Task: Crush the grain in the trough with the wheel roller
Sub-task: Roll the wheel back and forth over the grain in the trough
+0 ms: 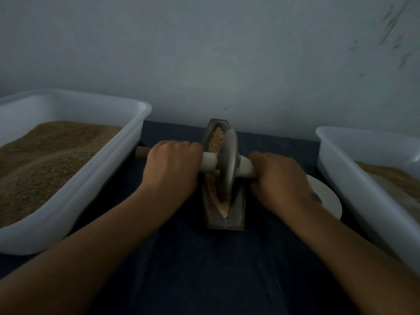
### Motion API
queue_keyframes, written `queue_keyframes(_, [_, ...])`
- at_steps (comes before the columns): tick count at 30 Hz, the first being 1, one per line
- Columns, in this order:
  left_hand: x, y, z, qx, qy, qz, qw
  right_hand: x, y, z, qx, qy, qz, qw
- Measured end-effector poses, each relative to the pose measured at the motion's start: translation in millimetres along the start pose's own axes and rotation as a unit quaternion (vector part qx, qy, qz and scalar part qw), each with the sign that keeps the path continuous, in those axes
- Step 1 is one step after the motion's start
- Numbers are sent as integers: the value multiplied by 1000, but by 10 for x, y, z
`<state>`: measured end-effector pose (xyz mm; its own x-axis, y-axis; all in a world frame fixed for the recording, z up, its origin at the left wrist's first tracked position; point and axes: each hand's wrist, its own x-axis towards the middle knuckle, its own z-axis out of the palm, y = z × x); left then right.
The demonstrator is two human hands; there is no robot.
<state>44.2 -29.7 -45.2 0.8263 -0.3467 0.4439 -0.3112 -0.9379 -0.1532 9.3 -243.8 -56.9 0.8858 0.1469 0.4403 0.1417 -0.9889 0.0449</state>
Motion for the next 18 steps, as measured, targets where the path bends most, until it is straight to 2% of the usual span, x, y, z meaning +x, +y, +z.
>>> queue_keyframes(6, [-183, -38, -50, -37, 33, 16, 999, -92, -67, -122, 14, 32, -21, 999])
queue_keyframes(13, [50, -88, 153, -33, 3, 26, 999, 110, 22, 86, -40, 58, -21, 997])
queue_keyframes(16, [327, -119, 273, -27, -17, 32, 999, 370, 96, 219, -85, 13, 2, 996])
queue_keyframes(18, [531, -127, 352, -26, -26, 27, 999, 567, 155, 294, -76, -15, 13, 997])
